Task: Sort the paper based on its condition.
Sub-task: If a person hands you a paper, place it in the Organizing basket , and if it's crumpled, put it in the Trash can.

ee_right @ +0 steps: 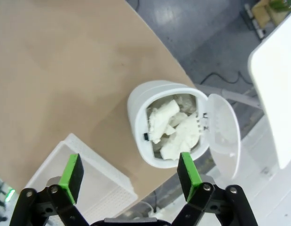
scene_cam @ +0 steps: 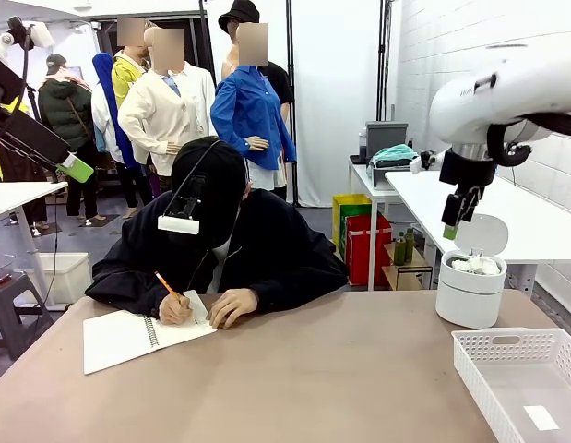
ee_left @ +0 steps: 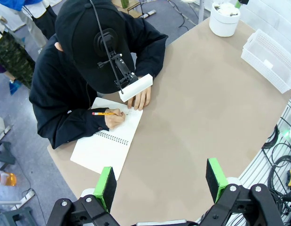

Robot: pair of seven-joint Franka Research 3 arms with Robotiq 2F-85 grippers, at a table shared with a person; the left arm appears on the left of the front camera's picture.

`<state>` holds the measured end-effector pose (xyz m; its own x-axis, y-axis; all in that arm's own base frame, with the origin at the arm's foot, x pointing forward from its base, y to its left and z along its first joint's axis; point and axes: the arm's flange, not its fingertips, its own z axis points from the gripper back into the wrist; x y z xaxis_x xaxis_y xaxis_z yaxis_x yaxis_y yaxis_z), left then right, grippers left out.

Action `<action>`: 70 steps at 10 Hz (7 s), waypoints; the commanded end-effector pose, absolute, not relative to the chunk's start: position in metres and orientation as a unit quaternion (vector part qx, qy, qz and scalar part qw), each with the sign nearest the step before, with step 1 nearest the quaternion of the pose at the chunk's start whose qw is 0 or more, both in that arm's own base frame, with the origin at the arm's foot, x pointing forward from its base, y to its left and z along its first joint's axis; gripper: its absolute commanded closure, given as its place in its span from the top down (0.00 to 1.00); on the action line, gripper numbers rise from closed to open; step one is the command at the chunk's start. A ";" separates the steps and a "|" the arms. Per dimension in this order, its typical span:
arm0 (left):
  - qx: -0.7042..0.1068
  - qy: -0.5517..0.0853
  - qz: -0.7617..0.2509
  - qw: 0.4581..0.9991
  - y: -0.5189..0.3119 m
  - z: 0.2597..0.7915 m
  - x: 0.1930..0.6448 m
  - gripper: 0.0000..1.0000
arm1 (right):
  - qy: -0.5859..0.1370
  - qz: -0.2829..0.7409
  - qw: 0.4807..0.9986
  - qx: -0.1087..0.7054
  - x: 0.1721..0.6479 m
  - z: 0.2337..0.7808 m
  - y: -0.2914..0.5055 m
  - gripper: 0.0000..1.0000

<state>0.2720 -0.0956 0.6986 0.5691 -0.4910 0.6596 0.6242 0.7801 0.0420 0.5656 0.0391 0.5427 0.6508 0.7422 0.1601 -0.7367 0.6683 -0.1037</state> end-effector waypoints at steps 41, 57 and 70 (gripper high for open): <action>-0.097 -0.340 -0.316 0.881 -0.095 0.699 0.272 1.00 | -0.297 0.524 0.776 0.186 0.417 0.689 0.195 1.00; -0.097 -0.340 -0.316 0.881 -0.095 0.699 0.272 1.00 | -0.297 0.524 0.776 0.186 0.417 0.689 0.195 1.00; -0.097 -0.340 -0.316 0.881 -0.095 0.699 0.272 1.00 | -0.297 0.524 0.776 0.186 0.417 0.689 0.195 1.00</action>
<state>0.2719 -0.0956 0.6987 0.5689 -0.4910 0.6597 0.6243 0.7800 0.0422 0.4180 0.1952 0.6893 0.2693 0.7078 0.6531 -0.9255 0.3778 -0.0279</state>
